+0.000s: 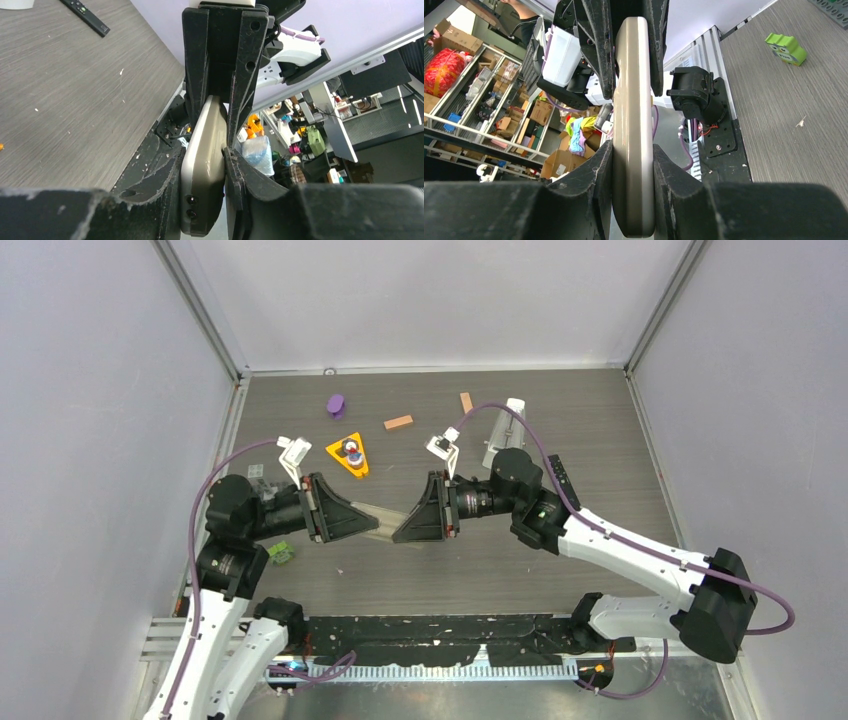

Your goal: Load the batteries into the remote control

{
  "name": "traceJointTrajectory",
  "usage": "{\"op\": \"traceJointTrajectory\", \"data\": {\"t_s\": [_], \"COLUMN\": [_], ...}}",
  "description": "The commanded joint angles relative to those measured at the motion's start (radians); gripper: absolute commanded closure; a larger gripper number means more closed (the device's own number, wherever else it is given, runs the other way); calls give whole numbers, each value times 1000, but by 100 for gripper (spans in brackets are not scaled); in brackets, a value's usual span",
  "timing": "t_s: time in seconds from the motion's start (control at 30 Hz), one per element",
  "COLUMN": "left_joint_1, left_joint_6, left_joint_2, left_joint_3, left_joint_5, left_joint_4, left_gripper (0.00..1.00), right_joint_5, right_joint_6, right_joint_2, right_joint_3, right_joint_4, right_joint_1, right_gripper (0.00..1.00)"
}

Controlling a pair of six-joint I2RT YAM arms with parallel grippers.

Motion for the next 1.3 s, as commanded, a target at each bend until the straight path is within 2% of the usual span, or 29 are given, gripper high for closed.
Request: {"op": "traceJointTrajectory", "data": {"t_s": [0.0, 0.07, 0.1, 0.13, 0.17, 0.23, 0.3, 0.43, 0.53, 0.6, 0.7, 0.83, 0.93, 1.03, 1.27], "left_joint_1": [8, 8, 8, 8, 7, 7, 5, 3, -22, -56, -72, -72, -72, -72, -72], "left_joint_6": [30, 35, 37, 43, 50, 70, 72, -51, -179, -214, -217, -216, -161, -136, -74], "left_joint_2": [-4, -5, -4, -7, -11, -18, -27, -39, -25, -5, 45, 110, 164, 236, 361], "left_joint_3": [2, -5, -11, -20, -32, -55, -95, -251, -399, -460, -510, -592, -598, -616, -625], "left_joint_5": [64, 53, 42, 23, -1, -71, -144, -279, -359, -421, -442, -443, -457, -451, -467], "left_joint_4": [15, 14, 12, 6, -2, -28, -41, 106, 267, 346, 361, 415, 378, 422, 460], "left_gripper": [80, 98, 100, 100, 100, 100, 100, 100, 100, 100, 100, 100, 100, 100, 100], "right_joint_5": [-11, -5, 2, 31, 54, 137, 294, 556, 662, 699, 715, 708, 692, 675, 632], "right_joint_6": [-22, -21, -26, -29, -36, -48, -61, -104, -80, -57, -9, 42, 78, 101, 164], "right_joint_2": [-9, -4, -7, -11, -28, -69, -124, -229, -266, -253, -183, -67, 8, 89, 234], "right_joint_3": [47, 50, 50, 46, 41, 8, -30, -82, -118, -138, -175, -208, -215, -202, -173], "right_joint_4": [-46, -60, -66, -83, -92, -123, -160, -293, -379, -416, -418, -336, -243, -201, -113], "right_joint_1": [-25, -27, -29, -34, -40, -64, -95, -98, -93, -83, -59, -13, 19, 36, 43], "right_gripper": [92, 84, 69, 60, 43, 28, 22, 20, 22, 24, 26, 29, 33, 39, 40]}}
